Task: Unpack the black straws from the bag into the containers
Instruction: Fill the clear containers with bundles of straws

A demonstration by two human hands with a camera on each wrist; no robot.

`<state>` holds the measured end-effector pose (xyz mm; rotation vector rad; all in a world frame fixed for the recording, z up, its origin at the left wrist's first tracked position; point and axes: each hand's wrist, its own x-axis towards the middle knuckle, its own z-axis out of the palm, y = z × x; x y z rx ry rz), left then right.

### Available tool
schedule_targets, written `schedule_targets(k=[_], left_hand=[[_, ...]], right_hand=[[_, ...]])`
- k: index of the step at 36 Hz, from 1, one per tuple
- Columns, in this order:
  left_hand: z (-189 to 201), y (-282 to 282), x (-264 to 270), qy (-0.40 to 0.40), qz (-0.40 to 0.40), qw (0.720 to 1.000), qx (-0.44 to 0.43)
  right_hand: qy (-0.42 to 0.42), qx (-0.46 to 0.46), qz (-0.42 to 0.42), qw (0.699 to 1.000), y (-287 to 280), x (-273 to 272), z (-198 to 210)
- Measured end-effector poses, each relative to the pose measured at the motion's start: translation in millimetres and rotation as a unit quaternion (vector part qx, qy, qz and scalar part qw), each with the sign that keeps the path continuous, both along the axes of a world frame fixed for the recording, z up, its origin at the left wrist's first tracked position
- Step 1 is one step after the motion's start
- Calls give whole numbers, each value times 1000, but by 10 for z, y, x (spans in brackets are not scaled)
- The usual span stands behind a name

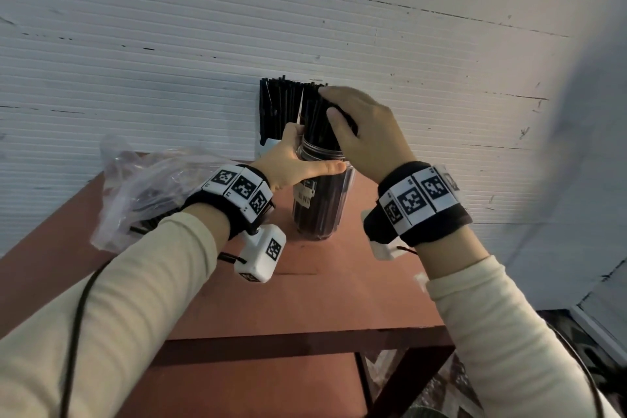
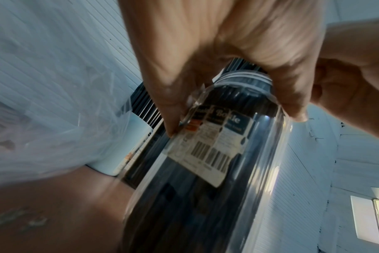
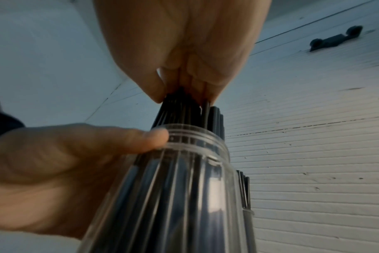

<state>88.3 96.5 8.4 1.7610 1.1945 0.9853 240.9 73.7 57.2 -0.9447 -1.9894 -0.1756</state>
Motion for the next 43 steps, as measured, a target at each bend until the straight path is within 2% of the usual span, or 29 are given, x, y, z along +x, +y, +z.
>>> schedule_targets(k=[8, 14, 20, 26, 29, 33, 36, 38, 40, 43], left_hand=[[12, -26, 19, -19, -11, 1000, 6], [1, 9, 2, 7, -1, 1000, 13], [-9, 48, -8, 34, 6, 999, 20], [9, -2, -36, 42, -17, 999, 22], [40, -39, -122, 30, -38, 999, 2], [155, -145, -389, 111, 11, 992, 64], [334, -333, -641, 129, 59, 982, 124], [431, -459, -839, 131, 85, 976, 153], [482, -565, -1047, 136, 108, 969, 174], [470, -687, -1350, 169, 144, 959, 173]], right_hand=[[-7, -6, -29, 1000, -74, -38, -102], [-57, -8, -42, 997, -71, -150, -117], [-48, 5, -64, 997, -90, -169, -162], [-29, -45, -28, 998, -106, -138, -49], [-10, -32, -9, 999, -157, -149, 16], [52, 45, 27, 997, -280, -240, 27], [50, 56, 56, 996, -358, -352, -27], [26, 20, 75, 997, -390, -441, -93], [-32, -64, 93, 993, -415, -535, -168], [-149, -221, 95, 959, -461, -698, -294]])
